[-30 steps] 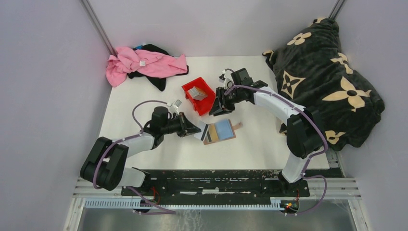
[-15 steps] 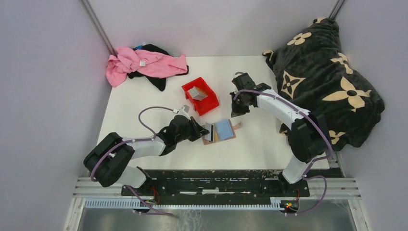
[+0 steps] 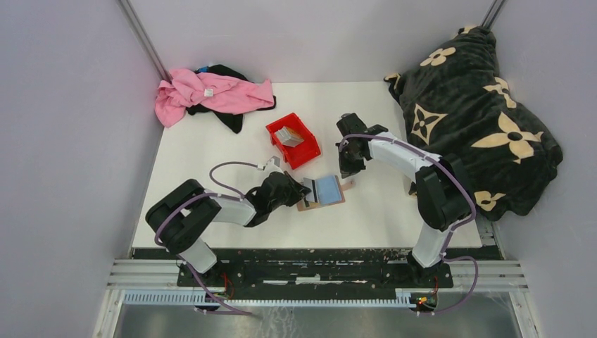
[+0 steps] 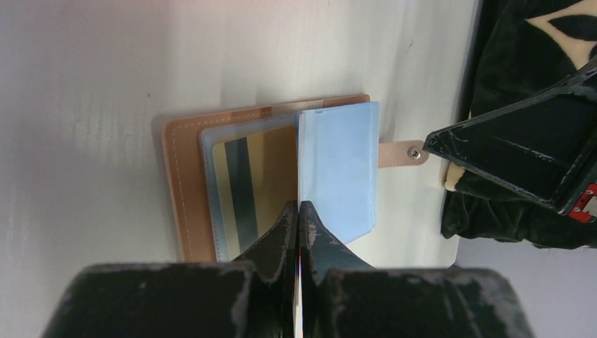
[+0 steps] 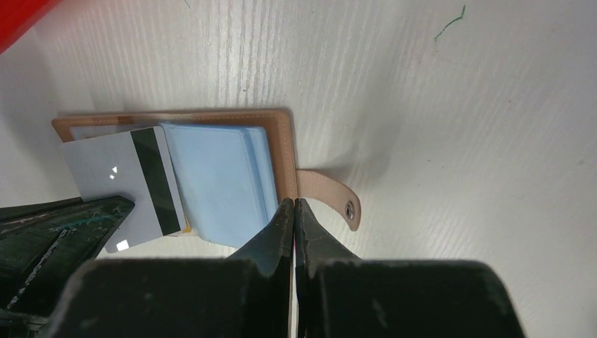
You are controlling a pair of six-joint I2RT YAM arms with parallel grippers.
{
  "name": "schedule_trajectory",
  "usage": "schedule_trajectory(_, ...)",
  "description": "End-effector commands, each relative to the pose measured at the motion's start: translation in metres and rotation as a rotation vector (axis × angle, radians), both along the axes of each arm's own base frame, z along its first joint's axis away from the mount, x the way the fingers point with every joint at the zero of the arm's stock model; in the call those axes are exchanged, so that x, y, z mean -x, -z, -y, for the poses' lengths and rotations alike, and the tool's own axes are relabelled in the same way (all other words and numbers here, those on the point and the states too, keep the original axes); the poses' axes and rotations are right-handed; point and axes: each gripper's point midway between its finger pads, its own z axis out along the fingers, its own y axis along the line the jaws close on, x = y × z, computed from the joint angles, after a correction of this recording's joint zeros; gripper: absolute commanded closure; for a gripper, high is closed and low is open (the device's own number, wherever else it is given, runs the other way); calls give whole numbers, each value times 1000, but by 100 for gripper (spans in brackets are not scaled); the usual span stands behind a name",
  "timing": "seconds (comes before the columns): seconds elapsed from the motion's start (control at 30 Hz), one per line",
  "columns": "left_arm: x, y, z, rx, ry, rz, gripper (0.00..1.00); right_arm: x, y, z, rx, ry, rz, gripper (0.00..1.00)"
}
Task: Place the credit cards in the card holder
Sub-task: Insert the credit card into the card holder.
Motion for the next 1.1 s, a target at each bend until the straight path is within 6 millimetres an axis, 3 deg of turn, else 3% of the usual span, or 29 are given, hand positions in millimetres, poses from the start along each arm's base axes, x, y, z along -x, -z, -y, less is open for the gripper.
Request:
schedule_trajectory(0.0,-18,-29,17,114,-68,63,97,-2,9,0,21,-3,5,99)
schedule_trajectory(0.47,-6,-18,22,93,-72,56,97,14,28,-5,26,-5,-34,99)
schedule_trajectory(1.07,1,14,8,-22,-63,48,97,22,41,-7,53,-21,-62,99)
